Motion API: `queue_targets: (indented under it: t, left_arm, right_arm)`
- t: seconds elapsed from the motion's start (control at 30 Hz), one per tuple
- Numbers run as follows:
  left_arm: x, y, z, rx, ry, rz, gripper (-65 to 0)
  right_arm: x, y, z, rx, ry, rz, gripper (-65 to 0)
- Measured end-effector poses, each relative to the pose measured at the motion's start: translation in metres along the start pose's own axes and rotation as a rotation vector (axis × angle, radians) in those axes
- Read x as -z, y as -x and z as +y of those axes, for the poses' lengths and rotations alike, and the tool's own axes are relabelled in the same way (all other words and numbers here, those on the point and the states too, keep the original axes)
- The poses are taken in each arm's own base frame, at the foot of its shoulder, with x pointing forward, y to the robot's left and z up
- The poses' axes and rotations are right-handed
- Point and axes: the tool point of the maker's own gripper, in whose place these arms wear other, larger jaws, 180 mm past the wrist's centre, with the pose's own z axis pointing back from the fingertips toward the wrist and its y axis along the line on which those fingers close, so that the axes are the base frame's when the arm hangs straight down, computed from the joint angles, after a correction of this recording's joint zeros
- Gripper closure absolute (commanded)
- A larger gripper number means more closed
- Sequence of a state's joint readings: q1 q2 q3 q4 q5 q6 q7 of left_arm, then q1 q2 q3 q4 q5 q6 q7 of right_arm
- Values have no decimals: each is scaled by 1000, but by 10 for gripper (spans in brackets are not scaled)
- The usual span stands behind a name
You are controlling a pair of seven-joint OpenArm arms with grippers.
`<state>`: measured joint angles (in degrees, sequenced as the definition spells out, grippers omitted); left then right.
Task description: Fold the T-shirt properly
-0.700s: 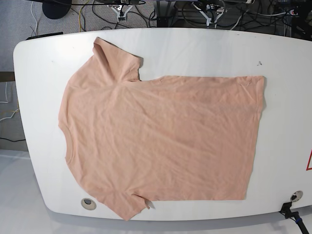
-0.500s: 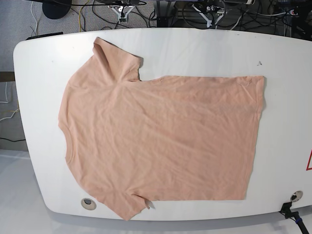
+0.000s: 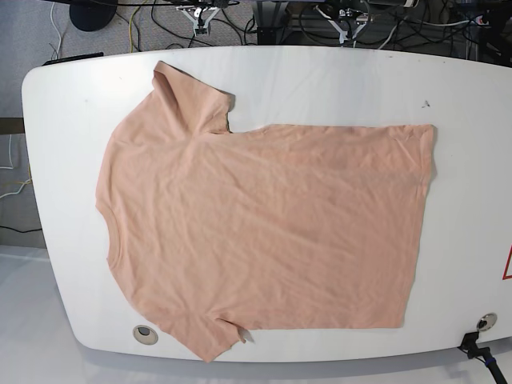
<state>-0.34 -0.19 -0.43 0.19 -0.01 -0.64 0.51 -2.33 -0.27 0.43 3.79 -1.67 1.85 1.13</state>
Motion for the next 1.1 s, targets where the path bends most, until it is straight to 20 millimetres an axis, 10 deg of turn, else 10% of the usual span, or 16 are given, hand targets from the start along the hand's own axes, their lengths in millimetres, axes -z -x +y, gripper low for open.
queue_targets:
  t: [0.33,0.53,1.1]
  left_arm:
    - [-3,9,29,27,-38,-57,0]
    - [-2,-6,4,20,10,-89,0]
    - [-3,2,17,21,-14,-84,0]
  right_arm:
    - [-10,28,-39,-38,61,-66,0]
    - [-9,-5,-26,-38,27,-144,0]
    - [-9,22,-29,-38,33,-99,0]
